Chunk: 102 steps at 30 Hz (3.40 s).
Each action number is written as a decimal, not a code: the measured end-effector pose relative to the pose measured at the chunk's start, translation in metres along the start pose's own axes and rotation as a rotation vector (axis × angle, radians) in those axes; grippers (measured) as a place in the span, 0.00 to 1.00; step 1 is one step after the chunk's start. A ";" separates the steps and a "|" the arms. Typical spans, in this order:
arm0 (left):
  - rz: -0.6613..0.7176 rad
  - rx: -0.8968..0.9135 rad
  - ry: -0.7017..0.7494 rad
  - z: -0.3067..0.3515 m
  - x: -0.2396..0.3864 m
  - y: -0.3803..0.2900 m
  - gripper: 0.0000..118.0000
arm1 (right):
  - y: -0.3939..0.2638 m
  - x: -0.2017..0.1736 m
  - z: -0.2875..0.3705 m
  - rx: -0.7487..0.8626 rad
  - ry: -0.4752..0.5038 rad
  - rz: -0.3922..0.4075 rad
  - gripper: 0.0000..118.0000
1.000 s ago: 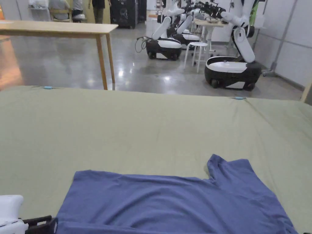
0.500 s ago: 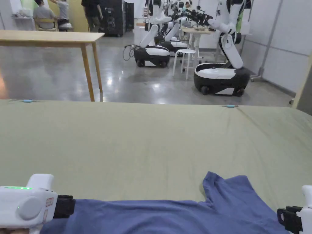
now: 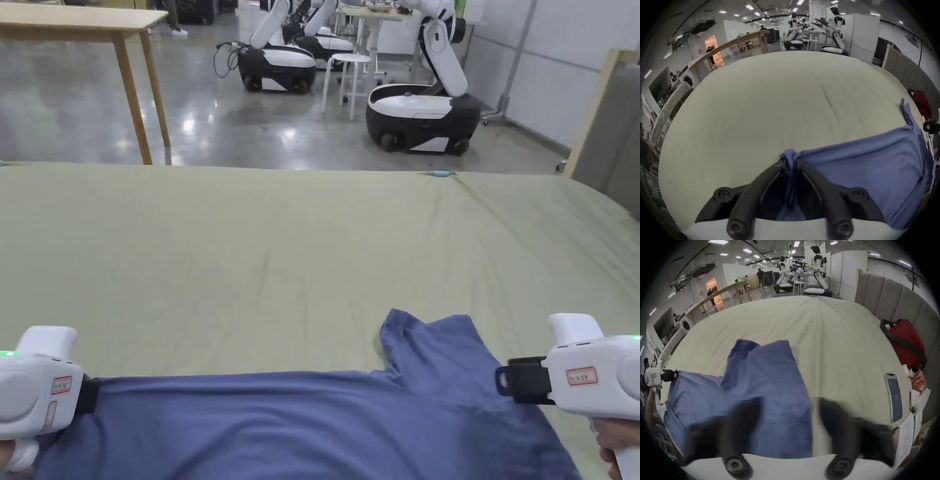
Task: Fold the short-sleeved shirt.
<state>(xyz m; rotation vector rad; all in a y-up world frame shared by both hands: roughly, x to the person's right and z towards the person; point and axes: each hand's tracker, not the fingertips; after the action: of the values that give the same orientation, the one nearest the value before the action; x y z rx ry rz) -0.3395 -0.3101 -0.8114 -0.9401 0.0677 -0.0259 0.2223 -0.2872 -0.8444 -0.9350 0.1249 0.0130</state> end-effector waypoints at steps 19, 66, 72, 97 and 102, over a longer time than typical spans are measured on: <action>0.022 0.024 -0.027 0.024 -0.009 -0.002 0.08 | -0.010 0.010 0.010 0.027 0.013 -0.053 0.04; 0.104 0.518 -0.016 0.263 0.021 -0.195 0.51 | -0.188 -0.071 0.230 0.492 -0.056 0.007 0.06; 0.124 0.573 -0.030 0.270 0.017 -0.199 0.00 | -0.192 -0.129 0.247 0.656 -0.074 0.011 0.02; 0.626 -0.187 -0.713 0.112 -0.146 -0.192 0.97 | -0.212 -0.216 0.249 0.721 -0.128 0.152 0.02; 0.635 -0.216 -0.814 0.094 -0.135 -0.182 0.96 | -0.210 -0.211 0.245 0.696 -0.126 0.143 0.02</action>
<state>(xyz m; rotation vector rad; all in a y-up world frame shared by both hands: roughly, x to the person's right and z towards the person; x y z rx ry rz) -0.4666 -0.3346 -0.6026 -1.0491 -0.3933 0.9616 0.0512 -0.2063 -0.5087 -0.2278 0.0700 0.1510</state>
